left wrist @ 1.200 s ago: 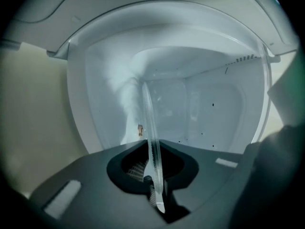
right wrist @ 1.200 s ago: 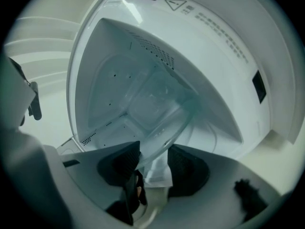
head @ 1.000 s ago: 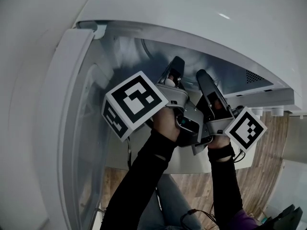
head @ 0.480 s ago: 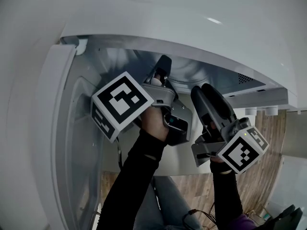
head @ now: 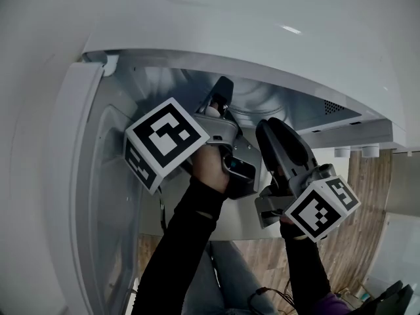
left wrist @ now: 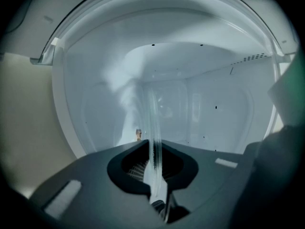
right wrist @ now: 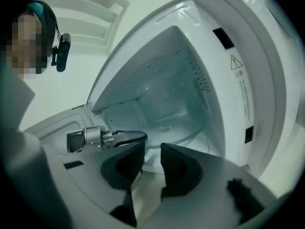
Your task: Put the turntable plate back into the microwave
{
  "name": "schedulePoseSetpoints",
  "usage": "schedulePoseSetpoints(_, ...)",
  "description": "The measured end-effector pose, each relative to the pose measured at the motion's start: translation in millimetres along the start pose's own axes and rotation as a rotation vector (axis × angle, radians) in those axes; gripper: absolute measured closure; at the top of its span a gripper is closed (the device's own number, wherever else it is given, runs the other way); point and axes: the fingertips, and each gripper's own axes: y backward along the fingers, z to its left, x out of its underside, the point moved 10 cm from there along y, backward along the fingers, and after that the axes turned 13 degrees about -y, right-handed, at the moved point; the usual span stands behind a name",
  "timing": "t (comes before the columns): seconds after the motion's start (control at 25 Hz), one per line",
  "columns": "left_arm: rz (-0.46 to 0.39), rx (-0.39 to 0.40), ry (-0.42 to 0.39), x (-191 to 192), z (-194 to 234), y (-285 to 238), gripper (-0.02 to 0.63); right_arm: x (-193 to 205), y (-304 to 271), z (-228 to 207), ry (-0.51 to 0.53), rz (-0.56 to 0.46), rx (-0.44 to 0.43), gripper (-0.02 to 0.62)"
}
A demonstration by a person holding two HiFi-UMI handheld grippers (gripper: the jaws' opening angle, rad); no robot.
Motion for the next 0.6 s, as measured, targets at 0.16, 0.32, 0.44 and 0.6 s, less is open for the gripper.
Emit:
schedulePoseSetpoints(0.16, 0.0, 0.002, -0.001, -0.2, 0.2, 0.1, 0.575, 7.6, -7.4, -3.1, -0.13, 0.041, -0.022, 0.485)
schedulePoseSetpoints(0.32, 0.004, 0.006, -0.002, 0.5, -0.1, -0.1, 0.575, 9.6, -12.9, -4.5, -0.214, 0.033, -0.061, 0.485)
schedulePoseSetpoints(0.44, 0.007, 0.011, 0.0, 0.8, 0.1, -0.7, 0.575, 6.7, -17.1, -3.8, -0.257, 0.014, -0.087, 0.483)
schedulePoseSetpoints(0.6, 0.009, 0.015, 0.001, 1.1, 0.5, -1.2, 0.575, 6.4, -20.4, -5.9, -0.283, 0.005, -0.071, 0.482)
